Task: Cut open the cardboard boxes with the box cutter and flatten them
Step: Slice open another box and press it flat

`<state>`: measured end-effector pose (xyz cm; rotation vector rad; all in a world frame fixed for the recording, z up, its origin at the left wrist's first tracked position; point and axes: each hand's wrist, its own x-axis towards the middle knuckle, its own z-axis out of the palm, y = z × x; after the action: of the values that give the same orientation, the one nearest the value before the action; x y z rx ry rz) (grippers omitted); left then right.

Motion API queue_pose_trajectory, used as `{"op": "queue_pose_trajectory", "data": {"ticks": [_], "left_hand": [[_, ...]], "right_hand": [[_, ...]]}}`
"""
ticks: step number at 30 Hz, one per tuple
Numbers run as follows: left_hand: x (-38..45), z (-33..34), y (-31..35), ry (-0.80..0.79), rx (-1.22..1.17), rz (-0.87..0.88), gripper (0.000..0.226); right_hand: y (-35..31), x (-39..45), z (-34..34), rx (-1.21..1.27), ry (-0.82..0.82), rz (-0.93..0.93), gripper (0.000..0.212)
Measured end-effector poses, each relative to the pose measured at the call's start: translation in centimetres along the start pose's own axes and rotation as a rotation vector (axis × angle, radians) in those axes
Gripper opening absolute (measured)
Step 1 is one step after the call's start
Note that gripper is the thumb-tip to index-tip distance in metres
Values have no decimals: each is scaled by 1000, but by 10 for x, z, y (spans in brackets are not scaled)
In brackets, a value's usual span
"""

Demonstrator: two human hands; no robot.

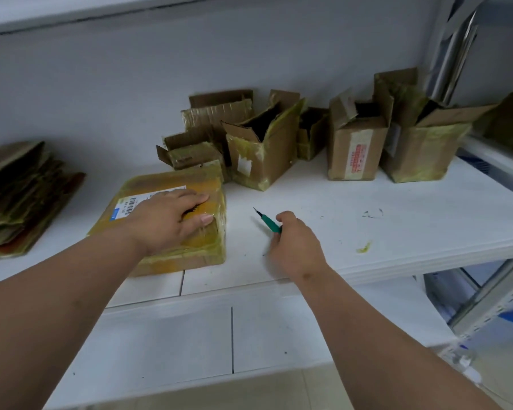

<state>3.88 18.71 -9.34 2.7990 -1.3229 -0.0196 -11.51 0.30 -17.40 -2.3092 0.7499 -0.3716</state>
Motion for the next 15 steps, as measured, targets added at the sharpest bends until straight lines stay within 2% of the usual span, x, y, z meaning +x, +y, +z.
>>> {"op": "queue_pose_trajectory", "data": {"ticks": [6,15], "left_hand": [[13,-4,-15,29,-63,35,92],[29,-17,-18,25,-42,53,71]], "right_hand": [[-9,-24,11,216,33,-253,40],[-25,-26,24,227,96,-328,48]]}}
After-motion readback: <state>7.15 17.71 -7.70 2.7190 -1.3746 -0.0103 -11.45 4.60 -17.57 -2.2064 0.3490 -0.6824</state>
